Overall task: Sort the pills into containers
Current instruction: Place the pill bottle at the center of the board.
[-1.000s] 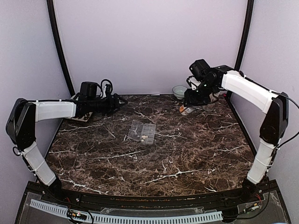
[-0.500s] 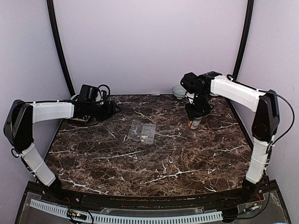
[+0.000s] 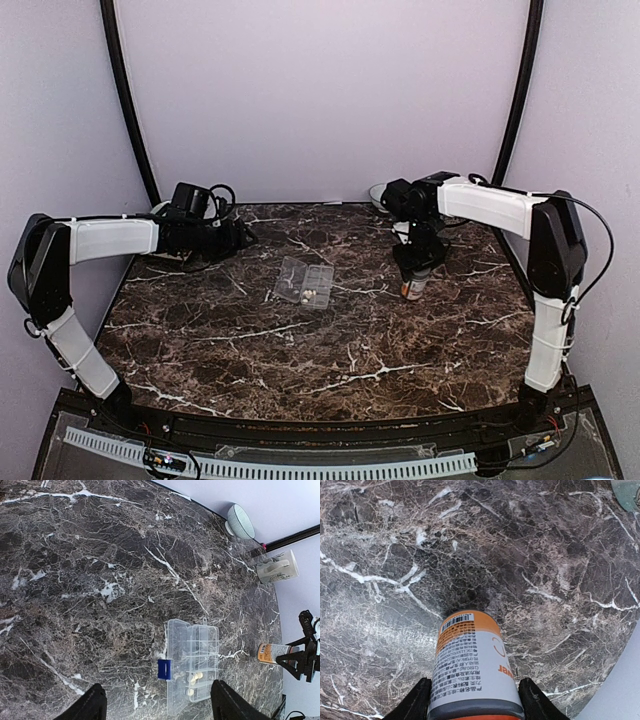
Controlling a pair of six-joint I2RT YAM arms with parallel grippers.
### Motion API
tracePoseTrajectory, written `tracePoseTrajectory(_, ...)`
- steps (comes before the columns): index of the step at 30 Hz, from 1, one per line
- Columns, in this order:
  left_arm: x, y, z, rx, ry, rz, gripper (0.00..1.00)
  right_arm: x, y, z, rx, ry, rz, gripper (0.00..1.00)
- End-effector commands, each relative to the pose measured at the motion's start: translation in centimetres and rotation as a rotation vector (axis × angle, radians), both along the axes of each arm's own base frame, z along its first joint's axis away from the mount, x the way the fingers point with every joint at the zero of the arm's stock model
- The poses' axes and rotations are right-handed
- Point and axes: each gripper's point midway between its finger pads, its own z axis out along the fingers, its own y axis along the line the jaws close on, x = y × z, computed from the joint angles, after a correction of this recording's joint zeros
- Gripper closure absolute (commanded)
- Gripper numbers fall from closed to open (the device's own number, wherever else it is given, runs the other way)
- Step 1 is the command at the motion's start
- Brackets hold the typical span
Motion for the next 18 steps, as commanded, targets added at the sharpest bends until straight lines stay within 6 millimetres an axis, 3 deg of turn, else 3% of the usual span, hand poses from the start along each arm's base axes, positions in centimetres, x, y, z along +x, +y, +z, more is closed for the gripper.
tracePoseTrajectory(1,-0.5,0.5,-0.7,0.022,0.021,0.004,0.26,-0.1,0.5,-1.1,0.029,0.033,0.021,0.68)
tracePoseTrajectory(11,-0.4,0.2,-1.5,0.001,0.049,0.006,0.26,-0.4,-0.3,-2.2,0.035,0.056,0.015,0.49)
tracePoseTrajectory(18,-0.3,0.0,-1.7,-0.008,0.056,0.005,0.26,0.1,-0.4,-1.5,0.047,0.020,0.007,0.42)
